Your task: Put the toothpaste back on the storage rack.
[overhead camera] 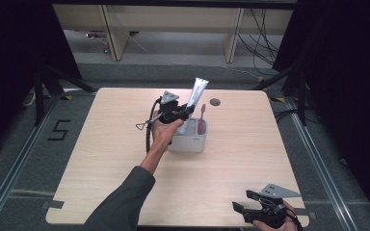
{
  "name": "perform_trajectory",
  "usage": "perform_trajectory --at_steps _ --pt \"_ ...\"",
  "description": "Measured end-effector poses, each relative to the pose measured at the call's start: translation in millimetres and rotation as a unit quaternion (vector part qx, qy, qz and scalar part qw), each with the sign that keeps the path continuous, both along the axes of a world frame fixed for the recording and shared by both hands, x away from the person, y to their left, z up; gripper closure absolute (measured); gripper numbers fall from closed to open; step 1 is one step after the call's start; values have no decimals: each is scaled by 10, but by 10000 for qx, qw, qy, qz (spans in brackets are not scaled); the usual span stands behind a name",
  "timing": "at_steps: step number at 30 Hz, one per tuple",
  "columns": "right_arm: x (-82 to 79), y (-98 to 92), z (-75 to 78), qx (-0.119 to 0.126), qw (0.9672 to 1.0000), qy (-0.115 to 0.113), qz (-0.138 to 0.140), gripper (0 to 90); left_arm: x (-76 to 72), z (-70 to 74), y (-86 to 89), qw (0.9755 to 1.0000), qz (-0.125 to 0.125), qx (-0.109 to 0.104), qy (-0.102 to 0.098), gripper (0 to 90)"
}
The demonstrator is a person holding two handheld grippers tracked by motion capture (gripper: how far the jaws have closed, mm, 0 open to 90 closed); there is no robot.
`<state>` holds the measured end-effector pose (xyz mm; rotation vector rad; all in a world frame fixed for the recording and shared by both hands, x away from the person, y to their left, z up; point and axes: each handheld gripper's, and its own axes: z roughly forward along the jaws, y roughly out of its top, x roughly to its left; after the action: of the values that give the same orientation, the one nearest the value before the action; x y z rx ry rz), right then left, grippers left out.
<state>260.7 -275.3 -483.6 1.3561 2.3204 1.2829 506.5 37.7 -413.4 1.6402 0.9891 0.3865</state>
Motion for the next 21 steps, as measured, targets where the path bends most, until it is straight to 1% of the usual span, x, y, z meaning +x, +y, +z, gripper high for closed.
perform_trajectory --at_steps 2,3,4,6,12,17,20,21 --pt "-3 -5 7 -65 10000 25 4 280 -4 -16 5 10000 18 -3 1 757" --pt "-1 -6 7 -69 10000 2 17 280 -6 -26 9 10000 13 -11 -6 757" --pt "16 -25 4 -175 9997 -162 75 280 -11 -38 11 10000 30 -28 5 757" --pt "16 -24 5 -170 9997 -156 74 280 -14 -54 19 10000 26 17 24 756" --pt "19 -24 0 -166 9997 -178 65 280 -30 -102 31 10000 45 19 55 755" --pt "19 -22 0 -168 9997 -176 47 280 -41 -102 22 9999 30 87 75 753" --pt "19 -26 5 -165 9997 -164 61 280 -46 -110 6 9998 8 174 55 751" --pt "12 -33 17 -251 9995 -172 22 280 -47 -113 2 9998 11 185 64 751"
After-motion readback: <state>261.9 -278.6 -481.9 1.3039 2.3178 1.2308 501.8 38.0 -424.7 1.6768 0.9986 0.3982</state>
